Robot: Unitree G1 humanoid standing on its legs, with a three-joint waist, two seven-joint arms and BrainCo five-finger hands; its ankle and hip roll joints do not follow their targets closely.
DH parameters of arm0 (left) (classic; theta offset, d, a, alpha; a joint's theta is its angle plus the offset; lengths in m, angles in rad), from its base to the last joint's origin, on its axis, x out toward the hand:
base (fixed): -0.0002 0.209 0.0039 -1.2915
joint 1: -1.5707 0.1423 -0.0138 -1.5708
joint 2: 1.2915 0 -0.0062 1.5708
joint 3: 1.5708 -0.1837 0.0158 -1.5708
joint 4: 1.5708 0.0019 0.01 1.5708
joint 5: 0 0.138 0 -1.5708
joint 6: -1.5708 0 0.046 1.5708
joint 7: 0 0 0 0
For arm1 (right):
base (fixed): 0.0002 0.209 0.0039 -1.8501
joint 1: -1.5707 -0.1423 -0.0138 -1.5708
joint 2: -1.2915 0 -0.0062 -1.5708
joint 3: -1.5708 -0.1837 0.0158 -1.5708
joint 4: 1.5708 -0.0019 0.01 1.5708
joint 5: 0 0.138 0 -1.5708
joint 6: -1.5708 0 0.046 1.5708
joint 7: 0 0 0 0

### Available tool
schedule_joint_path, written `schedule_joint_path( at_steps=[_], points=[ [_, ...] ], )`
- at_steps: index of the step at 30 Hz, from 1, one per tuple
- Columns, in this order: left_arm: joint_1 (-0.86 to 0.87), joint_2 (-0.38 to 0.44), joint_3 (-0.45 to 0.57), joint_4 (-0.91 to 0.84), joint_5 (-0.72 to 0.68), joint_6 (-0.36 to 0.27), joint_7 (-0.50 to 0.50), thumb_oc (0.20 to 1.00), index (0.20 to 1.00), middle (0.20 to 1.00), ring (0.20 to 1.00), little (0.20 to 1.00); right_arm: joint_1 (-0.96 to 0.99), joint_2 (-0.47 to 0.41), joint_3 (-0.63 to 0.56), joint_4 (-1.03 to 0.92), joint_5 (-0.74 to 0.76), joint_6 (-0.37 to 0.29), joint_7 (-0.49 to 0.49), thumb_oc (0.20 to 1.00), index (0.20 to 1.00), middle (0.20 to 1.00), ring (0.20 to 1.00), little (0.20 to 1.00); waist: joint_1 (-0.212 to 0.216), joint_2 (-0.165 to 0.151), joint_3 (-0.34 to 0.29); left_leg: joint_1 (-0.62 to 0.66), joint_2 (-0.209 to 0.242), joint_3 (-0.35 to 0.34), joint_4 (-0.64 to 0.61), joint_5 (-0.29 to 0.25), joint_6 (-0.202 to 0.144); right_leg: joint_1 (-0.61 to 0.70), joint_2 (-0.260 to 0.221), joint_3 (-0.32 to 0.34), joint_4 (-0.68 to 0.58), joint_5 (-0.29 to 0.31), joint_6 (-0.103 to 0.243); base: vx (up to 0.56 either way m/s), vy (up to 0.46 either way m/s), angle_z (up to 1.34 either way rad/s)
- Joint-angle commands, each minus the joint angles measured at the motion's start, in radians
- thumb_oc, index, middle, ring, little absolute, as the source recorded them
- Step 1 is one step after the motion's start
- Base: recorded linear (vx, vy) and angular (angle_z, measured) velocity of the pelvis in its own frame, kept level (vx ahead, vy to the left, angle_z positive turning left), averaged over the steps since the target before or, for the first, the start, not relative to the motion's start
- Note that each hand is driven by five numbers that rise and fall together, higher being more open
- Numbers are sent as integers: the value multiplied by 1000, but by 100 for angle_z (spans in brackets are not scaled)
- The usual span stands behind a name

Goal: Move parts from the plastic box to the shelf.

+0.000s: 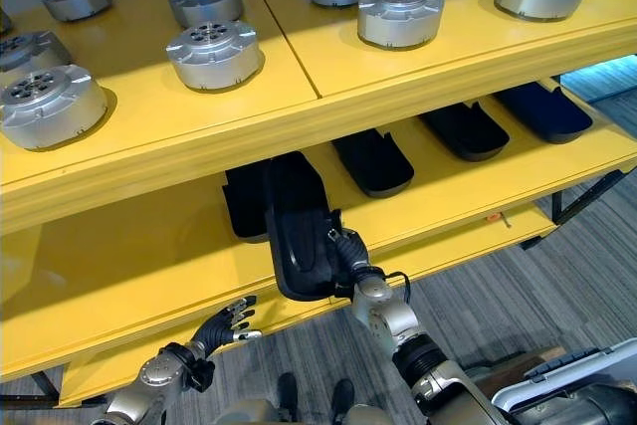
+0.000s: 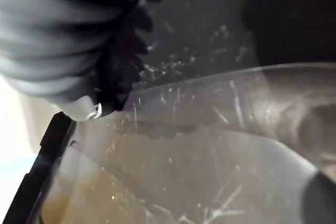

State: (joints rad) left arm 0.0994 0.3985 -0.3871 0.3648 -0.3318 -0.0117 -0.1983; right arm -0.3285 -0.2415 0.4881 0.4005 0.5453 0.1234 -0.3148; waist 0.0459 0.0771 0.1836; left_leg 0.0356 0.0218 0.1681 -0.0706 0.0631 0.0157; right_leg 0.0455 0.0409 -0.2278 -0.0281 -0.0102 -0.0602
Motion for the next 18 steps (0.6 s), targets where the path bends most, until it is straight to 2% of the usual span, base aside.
schedule_joint_path(
  at_steps=[1,4,6,7,8,9,11,12,13,14,15,16,18],
  points=[
    [-11,10,-7,-35,-9,-23,-15,1000,1000,1000,1000,1000,-36,57,-4,-127,-22,-70,26,200,200,200,200,200,6,-36,-12,37,-48,68,55,-70,-6,17,-69,17,36,1,109,-3,-33,6],
    [-26,7,-11,-37,-3,-27,-23,1000,1000,1000,1000,1000,-33,54,-1,-148,-28,-68,12,200,200,200,200,200,-6,-37,-7,31,-42,120,95,-90,-8,13,-77,-6,45,-4,102,-59,-15,7],
    [-53,3,-24,-29,5,-28,-42,1000,1000,1000,1000,1000,-39,53,-12,-148,-32,-72,-6,200,200,200,200,200,-20,-38,1,21,-11,185,147,-102,-17,2,-100,-38,71,-11,97,-122,55,34],
    [-73,-4,-36,-17,12,-34,-58,1000,1000,1000,1000,1000,-60,50,-27,-133,-29,-69,-7,200,200,200,200,200,-28,-41,9,-1,22,192,204,-110,-28,-13,-122,-51,117,-27,89,-99,180,93],
    [-86,-12,-49,-11,19,-39,-48,1000,1000,1000,1000,1000,-91,45,-37,-109,-18,-59,4,200,200,200,200,200,-26,-42,15,-26,63,162,251,-87,-51,-24,-135,-43,150,-38,79,-38,371,79],
    [-91,-24,-52,-3,-10,-43,-30,1000,1000,1000,1000,1000,-113,38,-38,-97,-14,-39,16,200,200,200,200,200,-29,-36,9,-18,122,129,242,-31,-76,-36,-146,-34,177,-53,71,22,414,46],
    [-92,-27,-49,-8,-23,-38,-22,1000,1000,1000,1000,1000,-119,32,-37,-99,-9,-20,20,200,200,200,200,200,-37,-29,-3,3,183,115,218,28,-99,-47,-162,-32,203,-69,68,48,399,-27],
    [-93,-26,-49,-8,-34,-36,-24,1000,1000,1000,1000,1000,-124,29,-36,-98,-5,-14,17,200,200,200,200,200,-39,-27,-7,4,219,90,218,79,-115,-52,-172,-26,216,-76,65,66,410,-28],
    [-92,-26,-48,-10,-46,-30,-24,1000,1000,1000,1000,1000,-135,27,-31,-90,7,-8,16,200,200,200,200,200,-32,-25,-5,-9,225,26,230,99,-118,-58,-184,-7,244,-91,65,95,495,-15],
    [-91,-25,-48,-5,-57,-26,-23,1000,1000,1000,1000,1000,-160,17,-28,-57,23,-12,40,200,200,200,200,200,-20,-18,-11,-3,209,-29,220,72,-115,-75,-200,9,268,-96,74,99,511,-57],
    [-96,-23,-55,-8,-58,-10,-23,1000,1000,1000,1000,1000,-163,17,-28,-49,31,-15,50,200,200,200,200,200,-21,-8,-8,1,208,-18,212,58,-113,-79,-215,7,296,-108,79,84,575,-51],
    [-109,-20,-72,-4,-67,6,-17,1000,1000,1000,1000,1000,-157,26,-20,-52,31,-14,37,200,200,200,200,200,-24,4,2,5,186,-3,188,15,-103,-79,-230,8,311,-107,92,58,482,-44],
    [-102,-18,-72,14,-81,-9,-10,1000,1000,1000,1000,1000,-153,40,-6,-52,20,-5,37,200,200,200,200,200,-22,8,11,25,156,1,146,-25,-91,-73,-243,22,294,-82,117,27,315,13]
  ],
)
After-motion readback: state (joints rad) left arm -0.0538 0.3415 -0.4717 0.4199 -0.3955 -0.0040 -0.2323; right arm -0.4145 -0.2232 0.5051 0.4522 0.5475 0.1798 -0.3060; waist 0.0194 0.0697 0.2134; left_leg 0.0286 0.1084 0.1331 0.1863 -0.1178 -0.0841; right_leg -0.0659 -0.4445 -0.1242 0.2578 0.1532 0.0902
